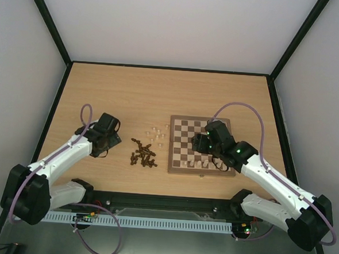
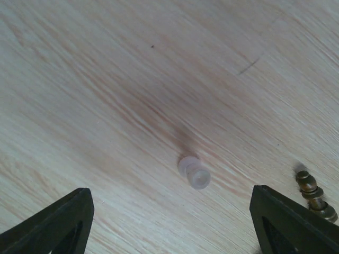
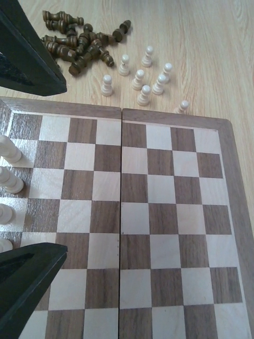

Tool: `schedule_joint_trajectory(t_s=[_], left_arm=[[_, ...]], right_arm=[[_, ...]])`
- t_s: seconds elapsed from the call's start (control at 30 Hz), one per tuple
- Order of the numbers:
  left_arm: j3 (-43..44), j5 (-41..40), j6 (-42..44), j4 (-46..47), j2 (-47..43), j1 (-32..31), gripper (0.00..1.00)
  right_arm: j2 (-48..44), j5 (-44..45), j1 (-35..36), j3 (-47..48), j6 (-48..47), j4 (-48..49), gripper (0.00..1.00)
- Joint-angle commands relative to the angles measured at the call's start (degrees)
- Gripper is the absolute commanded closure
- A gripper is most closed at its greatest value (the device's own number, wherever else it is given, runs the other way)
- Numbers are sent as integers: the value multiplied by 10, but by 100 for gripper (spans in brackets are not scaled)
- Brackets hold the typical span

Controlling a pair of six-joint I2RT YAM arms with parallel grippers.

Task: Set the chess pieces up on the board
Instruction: Pick up the chess piece at the center of the board.

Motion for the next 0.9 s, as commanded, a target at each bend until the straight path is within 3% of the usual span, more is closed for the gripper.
schedule_joint_trajectory(t_s=[0.0, 0.13, 0.3, 0.67, 0.77, 0.87], left_arm=[[-30, -24, -42, -3, -23, -5, 18], [-28, -28, -38, 11, 12, -7, 28], [-35, -21, -35, 47, 44, -17, 31], [-37, -15, -21, 78, 79, -19, 46], [-36, -12, -19, 89, 94, -19, 51], [-32, -4, -16, 98, 109, -18, 64]], right_arm=[[-18, -27, -2, -25, -15, 12, 23], [-25, -35, -2, -40, -15, 21, 23], [-32, -35, -2, -46, -15, 22, 23], [-27, -39, -2, -48, -15, 28, 23], [-24, -41, -2, -49, -14, 30, 23], [-23, -41, -3, -50, -15, 31, 23]])
